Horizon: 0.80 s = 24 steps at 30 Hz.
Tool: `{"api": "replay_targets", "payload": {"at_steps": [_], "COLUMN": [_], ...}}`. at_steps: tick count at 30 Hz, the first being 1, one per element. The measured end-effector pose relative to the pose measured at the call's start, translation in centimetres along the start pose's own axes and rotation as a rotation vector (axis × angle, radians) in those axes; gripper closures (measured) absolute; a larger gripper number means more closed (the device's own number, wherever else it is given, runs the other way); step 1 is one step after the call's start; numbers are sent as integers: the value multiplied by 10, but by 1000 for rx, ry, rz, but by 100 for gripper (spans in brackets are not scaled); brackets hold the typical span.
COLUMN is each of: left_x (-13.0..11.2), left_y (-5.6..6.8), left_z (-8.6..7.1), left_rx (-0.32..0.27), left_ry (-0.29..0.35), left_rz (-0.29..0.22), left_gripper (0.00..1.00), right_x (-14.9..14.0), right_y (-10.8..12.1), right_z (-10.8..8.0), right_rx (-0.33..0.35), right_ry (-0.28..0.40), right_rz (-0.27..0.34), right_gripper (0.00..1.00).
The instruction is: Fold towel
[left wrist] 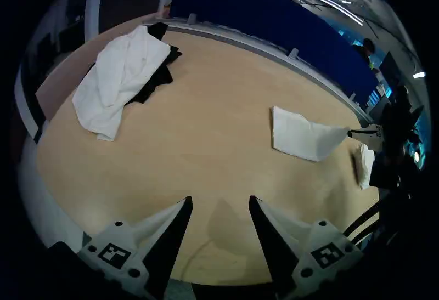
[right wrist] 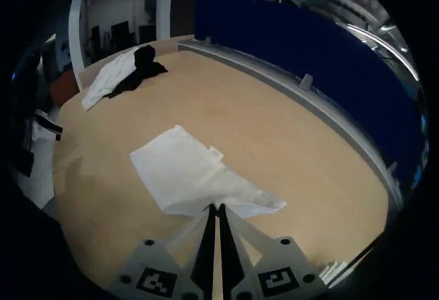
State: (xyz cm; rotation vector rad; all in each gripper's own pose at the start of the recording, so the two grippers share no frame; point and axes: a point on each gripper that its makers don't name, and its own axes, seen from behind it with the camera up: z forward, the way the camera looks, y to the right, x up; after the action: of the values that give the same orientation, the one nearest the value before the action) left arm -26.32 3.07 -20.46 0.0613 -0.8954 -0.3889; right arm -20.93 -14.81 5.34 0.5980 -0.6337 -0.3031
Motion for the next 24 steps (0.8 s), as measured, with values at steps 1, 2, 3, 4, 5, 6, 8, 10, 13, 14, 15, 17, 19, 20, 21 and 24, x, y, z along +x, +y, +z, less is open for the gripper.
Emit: {"api": "replay_targets", "payload": {"at_steps": [1,2,3,4,5,6,8,10,13,14,15,17,19,20,21,24], "left_x": [0,1,1,1,2,2,3,4,5,5,5,4,2,1,0,-3], "left_y": [0,0,-1,-1,-2,-2,-3,-5,-7,-7,-9,-12,-15,-17,-18,-21], "left_z": [-1,-3,-5,-7,-9,-11,-15,-19,-25,-26,-27,-29,-30,-31,-32,-33], "left_rx": [-1,-2,-3,-4,-5,-5,-6,-7,-8,-9,-7,1,7,10,12,16], "left_ry": [2,5,7,9,12,15,22,28,39,43,46,50,53,54,55,56], "left_rz": [-1,-3,-4,-5,-7,-9,-15,-21,-30,-33,-35,-39,-43,-45,-48,-60], "left_gripper": [25,25,25,25,25,25,25,25,25,25,25,25,25,25,25,25], "right_x": [3,7,11,15,19,23,32,41,54,59,62,64,64,64,62,54], "right_y": [-2,-5,-7,-10,-14,-17,-26,-37,-57,-65,-72,-89,-106,-116,-124,-150], "right_z": [1,3,4,6,7,10,16,24,39,44,49,61,72,78,84,101], "right_rx": [3,5,8,12,16,20,31,44,69,80,89,105,120,128,137,171], "right_ry": [2,5,8,13,17,21,29,38,48,50,49,38,26,18,12,-11], "right_rz": [-3,-7,-10,-14,-18,-21,-29,-33,-36,-35,-38,-52,-74,-89,-100,-123], "right_gripper": [95,95,95,95,95,95,95,95,95,95,95,95,95,95,95,95]}}
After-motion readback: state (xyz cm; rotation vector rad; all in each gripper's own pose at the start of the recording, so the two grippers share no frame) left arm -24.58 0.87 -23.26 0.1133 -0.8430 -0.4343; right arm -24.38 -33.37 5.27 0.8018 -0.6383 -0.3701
